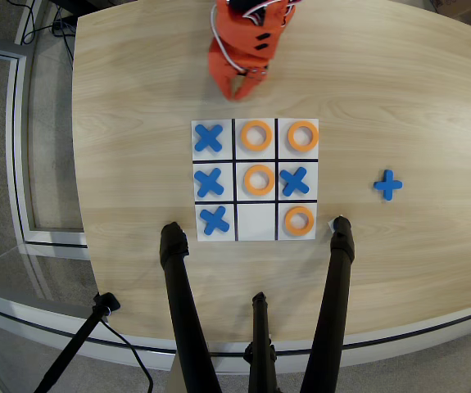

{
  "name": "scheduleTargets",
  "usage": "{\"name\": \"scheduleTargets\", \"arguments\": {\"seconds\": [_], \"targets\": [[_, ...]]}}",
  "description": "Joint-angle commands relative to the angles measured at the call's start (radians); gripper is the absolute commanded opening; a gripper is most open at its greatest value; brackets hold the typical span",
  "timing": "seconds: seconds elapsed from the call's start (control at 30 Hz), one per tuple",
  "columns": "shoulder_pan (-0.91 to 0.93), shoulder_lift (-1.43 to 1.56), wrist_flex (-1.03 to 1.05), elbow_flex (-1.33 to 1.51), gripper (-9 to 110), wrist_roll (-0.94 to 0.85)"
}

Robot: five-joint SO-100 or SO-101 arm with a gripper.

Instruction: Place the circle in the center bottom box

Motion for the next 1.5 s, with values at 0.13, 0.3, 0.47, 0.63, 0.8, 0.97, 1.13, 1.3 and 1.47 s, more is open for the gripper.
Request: {"name": "scheduleTargets", "arguments": {"seconds": [0.13, 0.3, 0.47, 0.63, 0.8, 0.97, 1.13, 1.3, 1.47], "targets": [[0.704, 0.037, 0.006, 0.057, 0, 0.008], [1.183, 0.037, 0.006, 0.057, 0, 0.008], [1.33, 0.037, 0.006, 0.057, 0, 0.008], [1.318, 0.035, 0.008, 0.057, 0, 0.008], [1.318, 0.035, 0.008, 0.057, 0, 0.008], [1.318, 0.035, 0.008, 0.057, 0, 0.009], [1.318, 0.035, 0.008, 0.057, 0, 0.009], [1.318, 0.035, 0.008, 0.057, 0, 0.009], [1.318, 0.035, 0.008, 0.057, 0, 0.009]]}}
